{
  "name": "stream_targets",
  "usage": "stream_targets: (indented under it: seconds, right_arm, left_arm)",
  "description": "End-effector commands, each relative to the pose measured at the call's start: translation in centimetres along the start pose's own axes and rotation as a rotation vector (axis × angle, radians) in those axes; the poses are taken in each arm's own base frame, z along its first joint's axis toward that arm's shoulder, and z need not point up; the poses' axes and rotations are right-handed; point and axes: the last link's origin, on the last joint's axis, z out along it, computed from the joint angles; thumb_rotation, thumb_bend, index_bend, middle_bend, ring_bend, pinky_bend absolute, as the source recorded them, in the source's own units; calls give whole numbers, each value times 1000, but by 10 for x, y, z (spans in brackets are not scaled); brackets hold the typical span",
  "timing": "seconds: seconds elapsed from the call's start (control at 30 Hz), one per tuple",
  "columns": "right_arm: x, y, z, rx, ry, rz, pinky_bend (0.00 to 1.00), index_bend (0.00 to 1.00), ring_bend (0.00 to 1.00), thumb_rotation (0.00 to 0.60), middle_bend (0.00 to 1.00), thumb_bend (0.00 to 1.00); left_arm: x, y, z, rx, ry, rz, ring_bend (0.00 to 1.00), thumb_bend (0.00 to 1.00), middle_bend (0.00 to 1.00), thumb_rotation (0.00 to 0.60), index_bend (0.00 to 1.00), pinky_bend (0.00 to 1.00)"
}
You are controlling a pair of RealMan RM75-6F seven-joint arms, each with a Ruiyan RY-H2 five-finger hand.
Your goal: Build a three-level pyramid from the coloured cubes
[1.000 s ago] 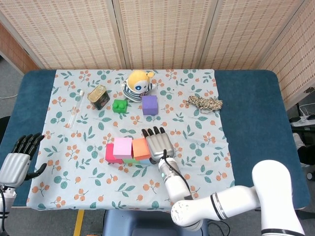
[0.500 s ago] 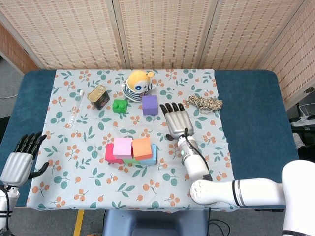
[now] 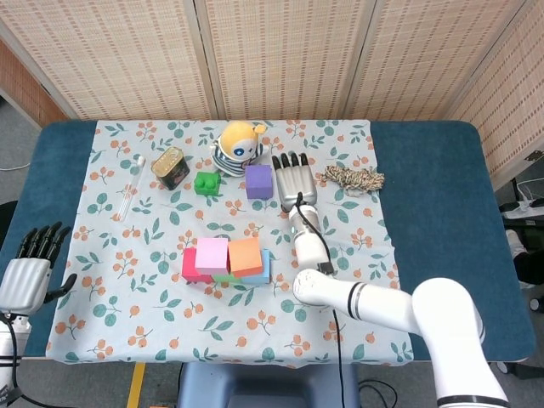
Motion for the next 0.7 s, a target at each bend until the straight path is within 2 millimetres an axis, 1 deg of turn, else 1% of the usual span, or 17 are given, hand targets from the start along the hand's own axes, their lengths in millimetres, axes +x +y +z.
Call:
stream_targets:
  seconds: [0.03,0.23,0.37,0.7]
  right_arm:
    - [-14,-29,18,28,-51,35,36,0,0,600,35,132]
    - [-25,-36,36,28,-79,72,36,0,0,600,35,132]
    - [-34,-40,44,34,-96,89,36,0,0,600,35,132]
    - [-50,-46,53,48,-106,176,36,0,0,600,34,132]
  left_arm:
    - [0,-2,2,14,1,5,0,317,0,600,0,61]
    - [-3,-7,6,42,-5,19,0,318,0,600,0,61]
    - [-5,-8,8,54,-9,28,0,318,0,600,0,61]
    - [-9,-9,11,68,-27,50,0,317,0,600,0,61]
